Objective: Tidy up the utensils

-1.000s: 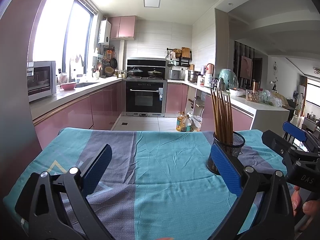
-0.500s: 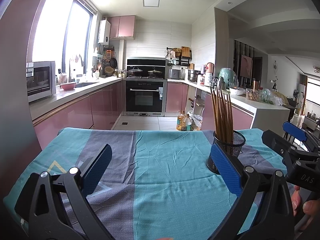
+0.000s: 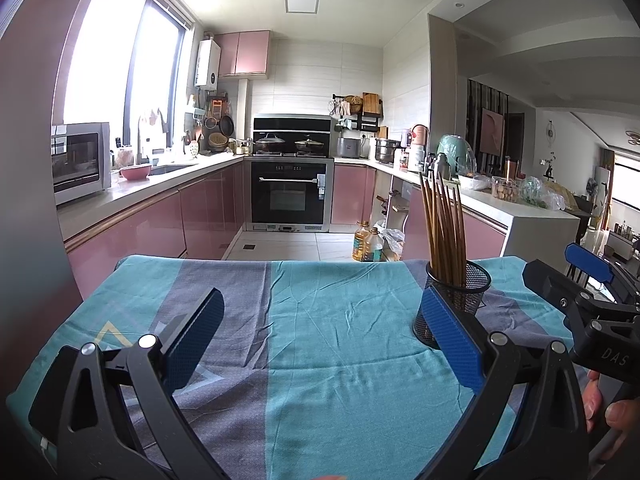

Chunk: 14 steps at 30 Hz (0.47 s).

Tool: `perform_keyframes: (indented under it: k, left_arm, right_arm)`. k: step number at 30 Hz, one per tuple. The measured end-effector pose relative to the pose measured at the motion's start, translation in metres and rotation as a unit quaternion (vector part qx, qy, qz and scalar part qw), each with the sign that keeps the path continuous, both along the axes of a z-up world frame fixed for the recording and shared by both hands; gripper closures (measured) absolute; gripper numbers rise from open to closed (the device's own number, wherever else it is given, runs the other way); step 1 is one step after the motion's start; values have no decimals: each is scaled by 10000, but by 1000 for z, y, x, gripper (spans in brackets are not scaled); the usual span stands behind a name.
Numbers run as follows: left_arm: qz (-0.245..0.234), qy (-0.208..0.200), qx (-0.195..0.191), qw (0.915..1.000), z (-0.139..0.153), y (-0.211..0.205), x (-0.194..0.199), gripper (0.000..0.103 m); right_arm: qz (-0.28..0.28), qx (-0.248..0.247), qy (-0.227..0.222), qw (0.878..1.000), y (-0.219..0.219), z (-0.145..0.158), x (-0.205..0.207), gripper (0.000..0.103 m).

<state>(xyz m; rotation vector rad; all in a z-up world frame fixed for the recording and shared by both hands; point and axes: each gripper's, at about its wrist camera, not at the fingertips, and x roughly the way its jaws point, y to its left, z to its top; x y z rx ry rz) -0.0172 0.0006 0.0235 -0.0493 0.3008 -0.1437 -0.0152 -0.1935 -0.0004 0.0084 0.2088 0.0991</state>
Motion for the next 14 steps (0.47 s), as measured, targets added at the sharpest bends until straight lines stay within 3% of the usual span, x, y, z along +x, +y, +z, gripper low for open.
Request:
perform_keyframes:
  k: [5,9,14]
  left_arm:
    - [-3,-18,65,10000,-1,0,1,6]
    - [-4,314,37,9995,-9,4,13,6]
    - [69,898,109,9959,-26,16,39,6]
  right_arm:
    - [19,8,13,10000,0,-1,1,7]
    - [18,27,168,9999,-7,-5,6,7]
    - [-249,105,893,9956,-41,-25,34,7]
